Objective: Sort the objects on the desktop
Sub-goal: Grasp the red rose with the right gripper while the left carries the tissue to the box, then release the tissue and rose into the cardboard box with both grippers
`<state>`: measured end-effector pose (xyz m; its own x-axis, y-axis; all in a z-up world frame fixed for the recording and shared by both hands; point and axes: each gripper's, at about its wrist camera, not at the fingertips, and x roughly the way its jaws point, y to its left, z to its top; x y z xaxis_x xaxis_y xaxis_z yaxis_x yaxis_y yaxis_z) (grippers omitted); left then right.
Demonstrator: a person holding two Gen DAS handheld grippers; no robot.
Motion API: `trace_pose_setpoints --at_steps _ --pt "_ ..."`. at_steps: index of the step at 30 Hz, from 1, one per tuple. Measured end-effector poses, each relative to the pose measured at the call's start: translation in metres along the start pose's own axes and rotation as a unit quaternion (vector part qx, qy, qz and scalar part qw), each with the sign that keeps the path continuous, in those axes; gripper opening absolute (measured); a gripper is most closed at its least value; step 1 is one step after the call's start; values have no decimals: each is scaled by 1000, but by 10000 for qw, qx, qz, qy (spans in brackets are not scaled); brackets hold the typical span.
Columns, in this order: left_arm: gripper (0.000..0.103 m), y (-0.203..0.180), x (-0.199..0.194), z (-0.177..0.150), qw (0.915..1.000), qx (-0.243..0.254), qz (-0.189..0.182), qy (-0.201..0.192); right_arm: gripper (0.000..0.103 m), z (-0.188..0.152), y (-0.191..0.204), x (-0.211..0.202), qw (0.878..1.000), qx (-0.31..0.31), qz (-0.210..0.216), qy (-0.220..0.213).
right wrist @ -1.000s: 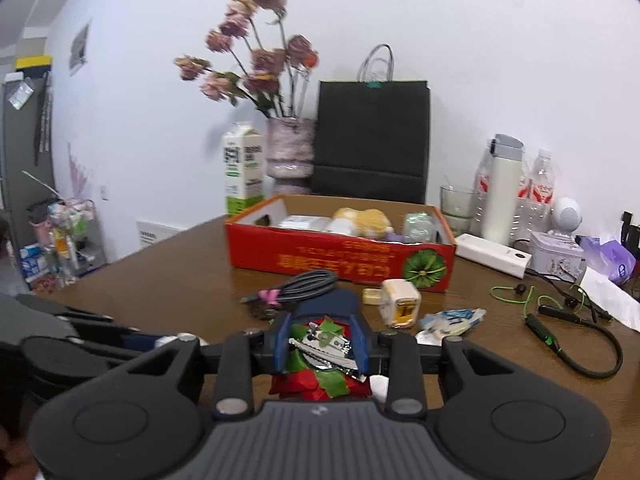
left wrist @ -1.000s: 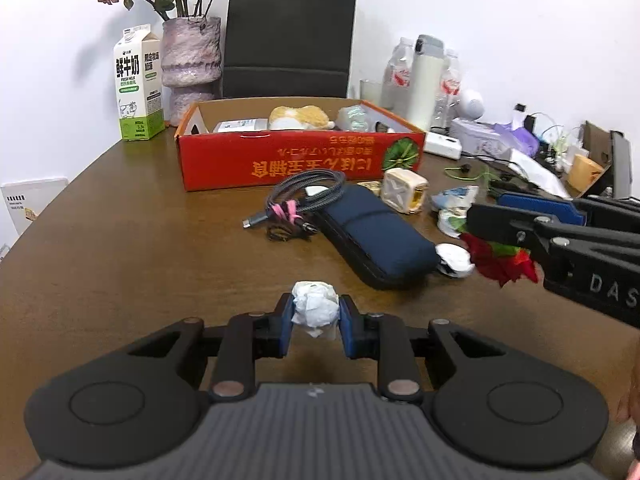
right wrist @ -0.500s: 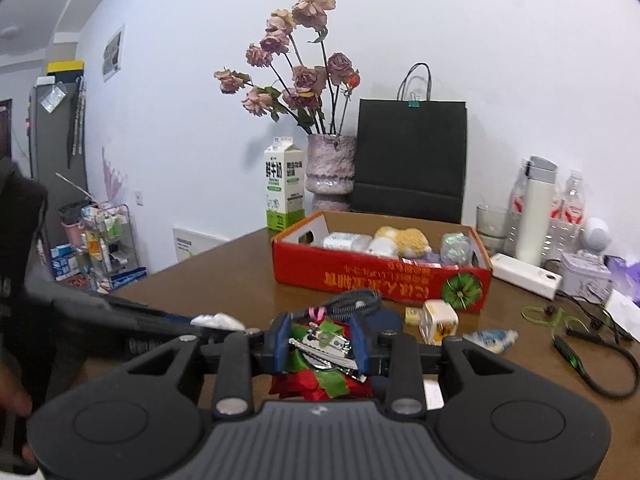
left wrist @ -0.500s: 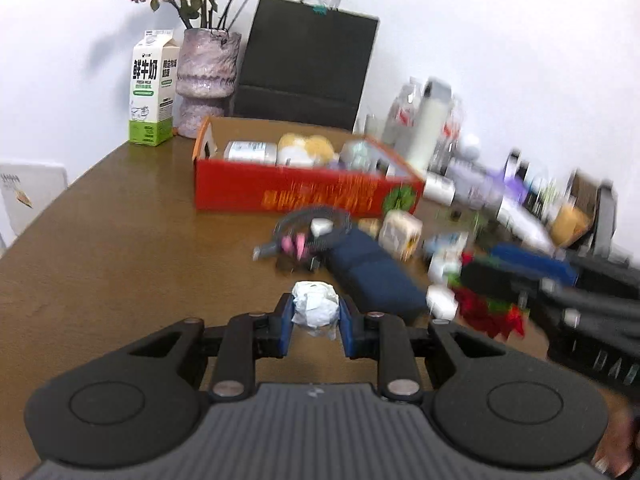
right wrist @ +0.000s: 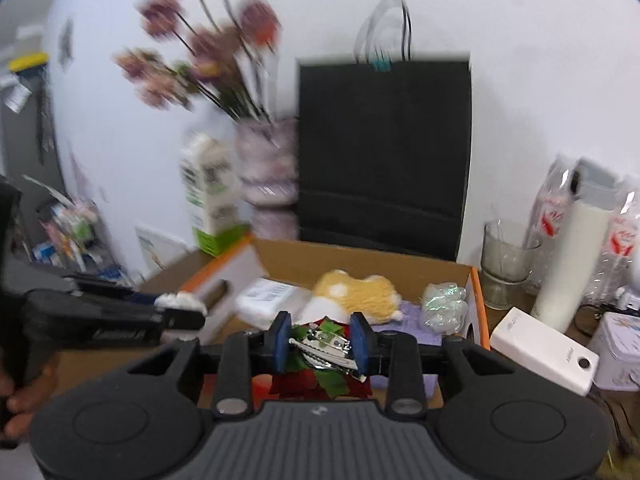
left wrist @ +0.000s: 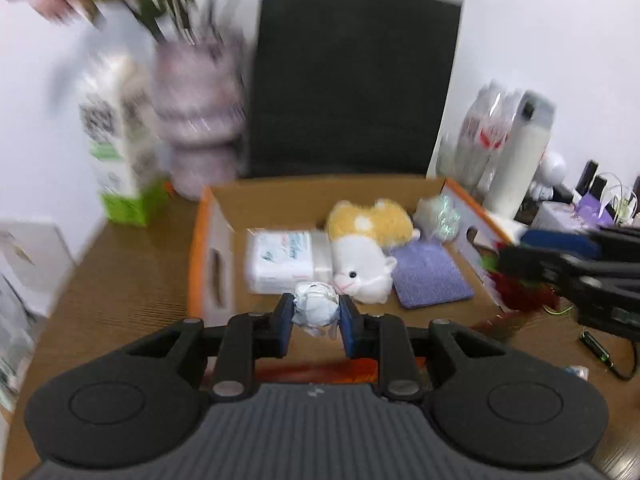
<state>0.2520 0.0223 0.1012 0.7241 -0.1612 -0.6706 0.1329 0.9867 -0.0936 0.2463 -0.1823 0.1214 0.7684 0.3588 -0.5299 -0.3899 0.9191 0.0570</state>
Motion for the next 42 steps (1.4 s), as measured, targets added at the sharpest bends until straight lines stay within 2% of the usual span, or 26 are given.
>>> trace_pose_setpoints --at_steps 3,6,7,9,11,12,14,15,16,17,19,21,25,28,35,42 --pt "25 3 59 17 9970 -72 -39 771 31 18 -13 61 9985 35 -320 454" --pt "26 10 102 25 9925 -311 139 1175 31 24 -21 114 9943 23 -548 916" --pt "31 12 108 27 9921 -366 169 1188 31 23 -21 127 9926 -68 -650 1021" --pt "61 16 110 28 9925 -600 255 1035 31 21 -25 149 9898 -4 -716 1232" --pt "81 15 104 25 9937 -726 59 849 32 19 -28 161 9885 140 -657 1355" --pt "83 13 100 23 9943 -721 11 788 34 16 -27 164 9874 122 -698 1415" --pt "87 6 91 21 9949 -759 248 612 37 15 -25 160 9877 97 -723 1382" --pt "91 1 81 17 9944 -822 458 474 38 15 -25 154 9881 166 -722 1345" --pt "99 0 75 16 9936 -904 594 339 38 16 -26 146 9888 280 -721 1278" --pt "102 -1 67 14 9930 -973 639 220 40 18 -28 138 9895 350 -685 1227" --pt "103 0 51 14 9927 -1079 533 92 48 22 -30 117 9916 373 -615 1076" --pt "103 -4 34 9 9918 -1122 604 -17 63 22 -27 93 9928 220 -701 943" --pt "103 -18 -5 0 9934 -864 714 -247 64 21 -21 51 9941 50 -765 766" --pt "103 -23 -32 -14 9939 -855 624 -314 71 10 -16 14 9960 141 -649 604" --pt "103 -38 -86 -79 9958 -617 508 -451 79 -41 15 -64 9989 311 -173 318" --pt "103 -45 -145 -161 9939 -442 558 -848 80 -123 46 -135 9982 589 33 90"
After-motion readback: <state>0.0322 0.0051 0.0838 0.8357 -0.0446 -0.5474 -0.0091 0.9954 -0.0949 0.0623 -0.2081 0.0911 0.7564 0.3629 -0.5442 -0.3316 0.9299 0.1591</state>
